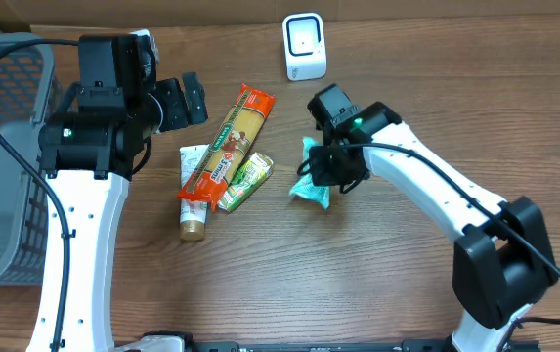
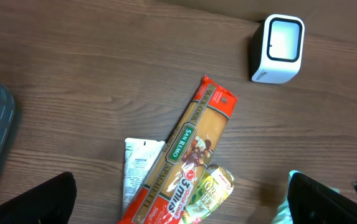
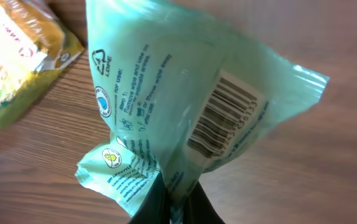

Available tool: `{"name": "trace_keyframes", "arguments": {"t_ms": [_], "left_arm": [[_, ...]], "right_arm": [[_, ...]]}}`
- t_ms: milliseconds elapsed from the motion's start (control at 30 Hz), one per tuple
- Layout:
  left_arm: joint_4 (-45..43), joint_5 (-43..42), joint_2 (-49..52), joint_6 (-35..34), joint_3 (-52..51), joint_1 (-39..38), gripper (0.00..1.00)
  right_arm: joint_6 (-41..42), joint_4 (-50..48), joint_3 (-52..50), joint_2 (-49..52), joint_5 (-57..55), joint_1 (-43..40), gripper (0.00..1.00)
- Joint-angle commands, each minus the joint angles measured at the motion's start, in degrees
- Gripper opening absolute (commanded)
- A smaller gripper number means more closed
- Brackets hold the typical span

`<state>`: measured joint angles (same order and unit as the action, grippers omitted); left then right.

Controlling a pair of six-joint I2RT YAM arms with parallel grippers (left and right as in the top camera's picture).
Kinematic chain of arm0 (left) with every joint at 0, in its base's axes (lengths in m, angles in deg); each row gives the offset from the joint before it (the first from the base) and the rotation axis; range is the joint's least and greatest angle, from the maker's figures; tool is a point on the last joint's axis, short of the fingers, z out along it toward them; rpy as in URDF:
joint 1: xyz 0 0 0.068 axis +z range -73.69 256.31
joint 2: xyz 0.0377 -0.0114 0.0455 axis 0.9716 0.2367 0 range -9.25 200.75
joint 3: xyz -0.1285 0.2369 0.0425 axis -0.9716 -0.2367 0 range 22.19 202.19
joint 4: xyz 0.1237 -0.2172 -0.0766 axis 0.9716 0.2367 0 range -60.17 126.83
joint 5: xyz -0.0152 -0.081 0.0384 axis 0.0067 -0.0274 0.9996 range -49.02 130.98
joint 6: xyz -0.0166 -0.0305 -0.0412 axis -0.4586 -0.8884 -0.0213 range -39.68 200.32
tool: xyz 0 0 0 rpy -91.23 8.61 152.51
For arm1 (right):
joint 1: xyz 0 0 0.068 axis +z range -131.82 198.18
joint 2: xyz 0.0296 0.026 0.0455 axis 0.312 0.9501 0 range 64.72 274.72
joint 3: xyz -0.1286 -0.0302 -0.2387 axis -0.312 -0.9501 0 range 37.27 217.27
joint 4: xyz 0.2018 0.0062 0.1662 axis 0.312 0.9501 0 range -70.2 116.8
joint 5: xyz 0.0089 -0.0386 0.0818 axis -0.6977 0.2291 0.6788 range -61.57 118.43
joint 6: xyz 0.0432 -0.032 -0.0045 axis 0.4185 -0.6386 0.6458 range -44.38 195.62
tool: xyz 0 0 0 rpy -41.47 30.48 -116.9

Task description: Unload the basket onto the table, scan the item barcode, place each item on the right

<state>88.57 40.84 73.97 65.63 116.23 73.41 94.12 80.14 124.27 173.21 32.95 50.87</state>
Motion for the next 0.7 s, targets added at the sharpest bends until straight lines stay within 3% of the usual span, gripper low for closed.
{"name": "trace_keyframes", "arguments": {"t_ms": [0, 333, 400, 467, 500, 600, 667], "left_arm": [[-0.1, 0.7, 0.0, -0.7, 0.5, 0.0, 0.99], [-0.1, 0.7, 0.0, -0.7, 0.5, 0.0, 1.00], [-0.1, 0.7, 0.0, -0.7, 0.5, 0.0, 1.00], [0.0, 0.8, 0.0, -0.7, 0.5, 0.0, 1.00], [-0.1, 0.7, 0.0, -0.7, 0.5, 0.0, 0.99], [0.0, 0.8, 0.0, -0.7, 0.5, 0.0, 1.00], [-0.1, 0.7, 0.0, -0.8, 0.5, 0.0, 0.99]], "right_arm": [[-14.7, 0.1, 0.3, -1.6, -7.3, 1.4, 0.04], [-21.6, -2.6, -1.5, -1.4, -8.7, 2.1, 0.06], [-21.6, -3.5, -1.5, -1.3, -7.8, 1.5, 0.19], [-21.6, -4.4, -1.5, -1.3, -5.9, 0.8, 0.50], [-21.6, -5.1, -1.5, -1.3, -4.3, 0.3, 0.55], [-17.3, -7.4, -1.4, -1.3, -2.8, -1.6, 0.56], [-13.8, -9.2, -1.4, -1.3, -2.8, -2.8, 0.43]]}}
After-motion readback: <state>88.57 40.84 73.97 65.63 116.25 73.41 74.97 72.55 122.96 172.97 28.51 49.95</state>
